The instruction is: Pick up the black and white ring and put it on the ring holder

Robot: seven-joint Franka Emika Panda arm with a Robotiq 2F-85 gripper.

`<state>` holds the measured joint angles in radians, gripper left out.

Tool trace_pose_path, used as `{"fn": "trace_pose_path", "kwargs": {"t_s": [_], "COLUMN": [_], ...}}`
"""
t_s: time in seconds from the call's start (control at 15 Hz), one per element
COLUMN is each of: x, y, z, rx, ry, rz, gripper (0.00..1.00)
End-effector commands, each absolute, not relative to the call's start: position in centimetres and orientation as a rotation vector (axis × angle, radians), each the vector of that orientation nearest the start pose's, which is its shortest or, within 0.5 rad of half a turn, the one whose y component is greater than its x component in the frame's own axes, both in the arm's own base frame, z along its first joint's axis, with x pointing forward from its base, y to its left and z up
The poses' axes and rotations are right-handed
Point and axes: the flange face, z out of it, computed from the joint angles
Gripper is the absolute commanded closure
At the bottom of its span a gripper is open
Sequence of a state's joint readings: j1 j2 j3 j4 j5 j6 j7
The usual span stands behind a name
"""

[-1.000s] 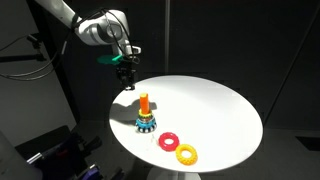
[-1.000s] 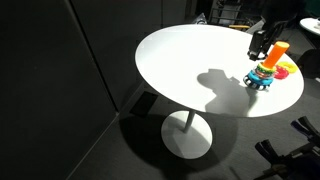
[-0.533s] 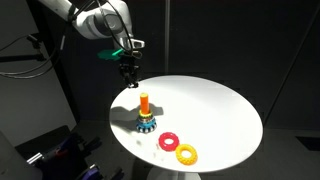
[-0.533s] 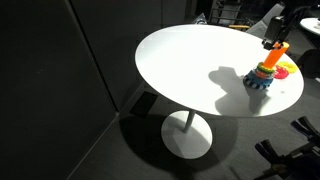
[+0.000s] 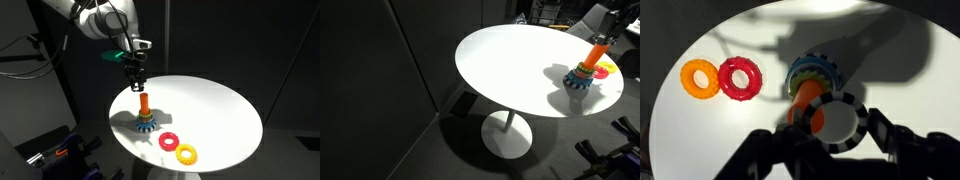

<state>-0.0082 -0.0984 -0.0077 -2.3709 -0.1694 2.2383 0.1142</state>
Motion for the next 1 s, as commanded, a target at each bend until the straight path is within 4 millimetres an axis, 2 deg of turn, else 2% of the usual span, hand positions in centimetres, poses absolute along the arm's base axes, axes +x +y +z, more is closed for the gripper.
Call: {"fn": "trace_pose_path", "kwargs": {"t_s": [0.0,0.4,0.93], "x": [47.9,48.4,48.9], "y": [-3.0,-4.3,-4.6], "z": [36.2,35.2,33.6], "rx": [-3.275,-3.261,-3.257], "ry": [0.065,0.105,0.103], "rz": [0.017,-0.017,0.01], "gripper": [0.58,0.58,0.58]}}
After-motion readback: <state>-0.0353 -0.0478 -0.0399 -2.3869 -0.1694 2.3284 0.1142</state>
